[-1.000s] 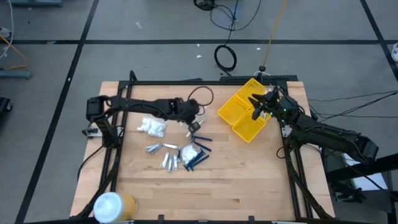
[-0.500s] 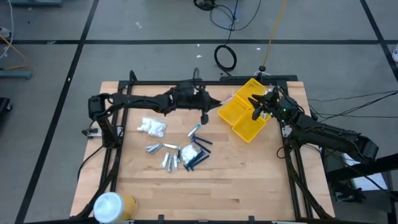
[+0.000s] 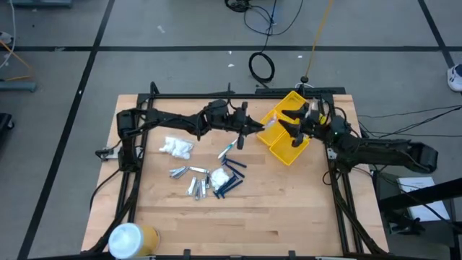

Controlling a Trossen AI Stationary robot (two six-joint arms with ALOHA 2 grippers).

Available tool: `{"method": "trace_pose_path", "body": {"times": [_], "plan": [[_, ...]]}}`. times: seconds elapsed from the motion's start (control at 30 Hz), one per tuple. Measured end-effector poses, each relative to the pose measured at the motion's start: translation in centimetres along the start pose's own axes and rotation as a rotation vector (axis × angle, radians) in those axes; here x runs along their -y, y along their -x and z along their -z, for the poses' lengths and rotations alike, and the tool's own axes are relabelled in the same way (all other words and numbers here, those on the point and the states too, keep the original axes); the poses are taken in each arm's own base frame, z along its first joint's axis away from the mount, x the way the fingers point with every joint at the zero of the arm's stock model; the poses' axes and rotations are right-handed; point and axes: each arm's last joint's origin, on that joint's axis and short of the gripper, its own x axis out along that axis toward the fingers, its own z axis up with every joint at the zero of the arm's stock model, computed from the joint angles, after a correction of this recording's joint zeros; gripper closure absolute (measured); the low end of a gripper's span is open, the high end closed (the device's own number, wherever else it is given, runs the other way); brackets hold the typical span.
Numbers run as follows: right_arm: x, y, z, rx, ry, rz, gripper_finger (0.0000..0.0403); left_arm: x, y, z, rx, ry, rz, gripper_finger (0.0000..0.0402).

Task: Pick & Place Travel size toiletries
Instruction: Put the orange toothbrush into the top right yellow bin

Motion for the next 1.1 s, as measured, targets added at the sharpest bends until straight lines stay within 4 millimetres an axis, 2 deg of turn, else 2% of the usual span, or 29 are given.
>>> {"method": "trace_pose_path", "body": {"times": [0.13, 0.3, 0.63, 0.73, 0.87, 1.1], "plan": [[-0.7, -0.8, 0.9, 0.0, -0.002, -0.049, 0.0151, 0.0, 0.0, 0.0, 0.0, 0.001, -0.003, 0.0391], [-1.5, -1.5, 1.7, 0.015, -0.014, -0.101, 0.0132, -0.3, 0.1, 0.0, -0.002, 0.009, -0.01, 0.0397], [-1.9, -4.1, 2.5, -0.035, -0.025, -0.119, 0.0155, -0.3, 0.1, 0.0, -0.004, 0.018, -0.01, 0.0393], [-1.9, -4.5, 2.7, -0.045, -0.023, -0.117, 0.0178, -0.3, 0.1, 0.1, -0.009, 0.032, -0.01, 0.0388], [-1.9, -4.5, 2.6, -0.039, -0.022, -0.117, 0.0231, -0.3, 0.1, 0.1, -0.01, 0.039, -0.01, 0.0396], [-1.9, -4.5, 2.5, -0.024, 0.012, -0.123, 0.0369, 0.0, 0.0, 0.0, -0.008, 0.038, -0.003, 0.0376]]}}
